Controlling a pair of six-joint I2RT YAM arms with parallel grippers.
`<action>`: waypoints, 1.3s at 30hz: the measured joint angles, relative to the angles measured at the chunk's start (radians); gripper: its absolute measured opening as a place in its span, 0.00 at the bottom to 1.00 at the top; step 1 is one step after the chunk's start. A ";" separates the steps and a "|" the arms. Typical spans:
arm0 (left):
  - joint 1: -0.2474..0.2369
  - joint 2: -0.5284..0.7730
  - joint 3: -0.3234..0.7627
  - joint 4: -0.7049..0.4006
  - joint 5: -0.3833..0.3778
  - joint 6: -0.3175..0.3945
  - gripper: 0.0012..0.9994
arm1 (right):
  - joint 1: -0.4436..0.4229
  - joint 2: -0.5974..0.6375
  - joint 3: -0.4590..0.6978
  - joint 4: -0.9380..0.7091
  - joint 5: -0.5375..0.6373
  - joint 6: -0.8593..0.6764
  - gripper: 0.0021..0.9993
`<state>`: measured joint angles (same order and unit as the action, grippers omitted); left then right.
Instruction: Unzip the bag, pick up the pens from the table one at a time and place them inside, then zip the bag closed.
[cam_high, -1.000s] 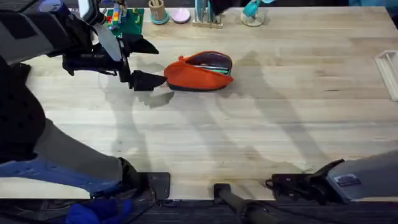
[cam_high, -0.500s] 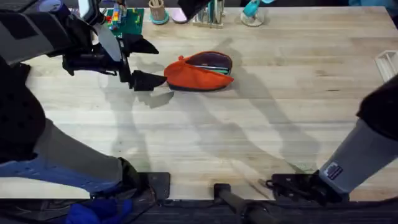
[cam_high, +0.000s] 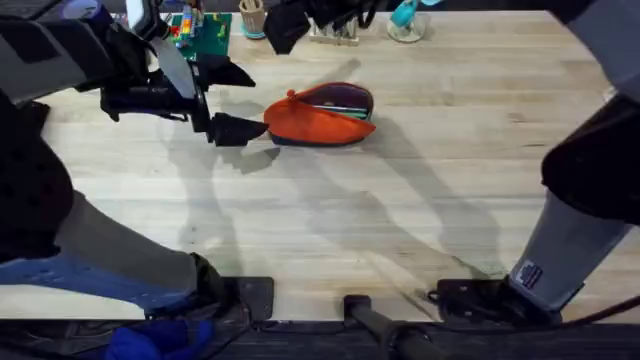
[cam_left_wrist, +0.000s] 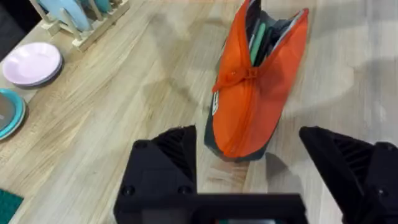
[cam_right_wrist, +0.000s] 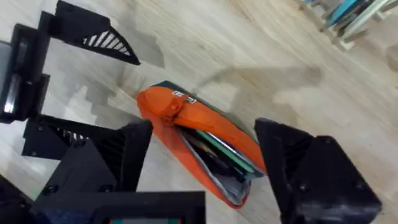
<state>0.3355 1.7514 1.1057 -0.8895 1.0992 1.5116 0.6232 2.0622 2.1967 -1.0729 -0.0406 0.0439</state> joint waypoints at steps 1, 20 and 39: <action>0.000 0.000 0.000 0.000 0.000 0.000 0.99 | 0.003 0.004 0.000 0.000 0.000 0.005 1.00; 0.000 0.000 0.000 0.000 0.000 0.000 0.99 | 0.050 0.041 0.000 -0.020 0.000 0.031 1.00; 0.000 0.000 0.000 0.000 0.000 0.000 0.99 | 0.073 0.097 0.007 -0.019 0.029 0.073 1.00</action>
<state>0.3355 1.7512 1.1057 -0.8898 1.0992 1.5116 0.6965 2.1591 2.2040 -1.0921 -0.0120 0.1164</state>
